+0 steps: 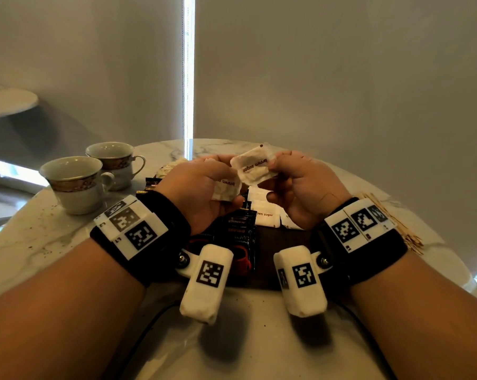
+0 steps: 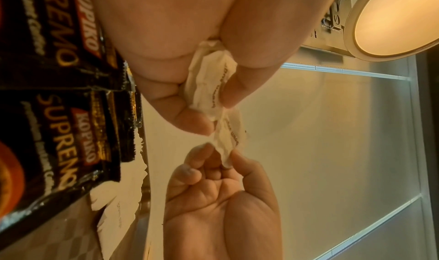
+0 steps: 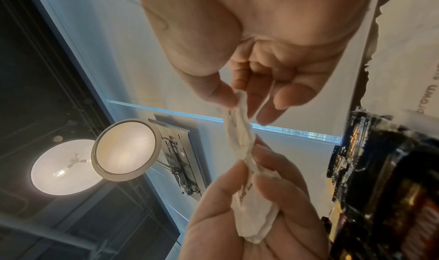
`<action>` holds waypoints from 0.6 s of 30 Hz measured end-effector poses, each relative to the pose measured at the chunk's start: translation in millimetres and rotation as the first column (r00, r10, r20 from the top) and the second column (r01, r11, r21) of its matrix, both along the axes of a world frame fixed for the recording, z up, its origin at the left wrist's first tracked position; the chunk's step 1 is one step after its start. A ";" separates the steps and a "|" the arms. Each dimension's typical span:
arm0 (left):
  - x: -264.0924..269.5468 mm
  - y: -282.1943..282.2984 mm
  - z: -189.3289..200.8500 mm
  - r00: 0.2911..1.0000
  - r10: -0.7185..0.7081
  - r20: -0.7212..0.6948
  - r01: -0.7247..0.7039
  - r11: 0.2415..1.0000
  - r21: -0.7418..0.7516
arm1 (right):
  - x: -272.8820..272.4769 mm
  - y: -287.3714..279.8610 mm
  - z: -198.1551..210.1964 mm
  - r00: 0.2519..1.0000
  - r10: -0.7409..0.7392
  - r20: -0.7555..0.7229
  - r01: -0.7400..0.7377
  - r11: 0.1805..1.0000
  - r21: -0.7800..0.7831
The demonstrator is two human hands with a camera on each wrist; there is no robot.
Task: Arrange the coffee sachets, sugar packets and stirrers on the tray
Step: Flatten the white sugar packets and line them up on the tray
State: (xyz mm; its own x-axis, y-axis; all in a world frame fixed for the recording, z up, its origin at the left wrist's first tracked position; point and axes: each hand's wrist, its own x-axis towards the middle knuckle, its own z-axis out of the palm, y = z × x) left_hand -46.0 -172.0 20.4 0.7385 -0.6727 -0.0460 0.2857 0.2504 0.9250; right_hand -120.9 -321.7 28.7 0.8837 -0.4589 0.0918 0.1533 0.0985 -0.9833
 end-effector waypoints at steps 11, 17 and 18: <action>2.8 2.2 -5.3 0.994 -0.096 0.043 0.095 0.995 0.023 | 0.1 1.3 -0.2 0.997 0.047 0.063 -0.050 0.997 0.053; 0.4 2.0 -0.6 0.999 -0.036 0.023 0.036 0.999 -0.008 | 2.2 4.0 -5.5 0.998 0.024 0.064 -0.024 1.000 -0.003; 0.9 1.7 -0.3 1.000 -0.021 0.020 0.022 0.999 -0.026 | 2.3 4.1 -5.9 0.998 0.017 0.062 -0.017 1.000 -0.010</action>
State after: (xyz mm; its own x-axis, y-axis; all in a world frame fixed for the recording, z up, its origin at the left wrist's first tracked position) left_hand -45.0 -170.3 20.1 0.7246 -0.6890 -0.0134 0.2725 0.2686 0.9239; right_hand -118.6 -317.6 22.9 0.8839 -0.4428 0.1504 0.2120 0.0928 -0.9729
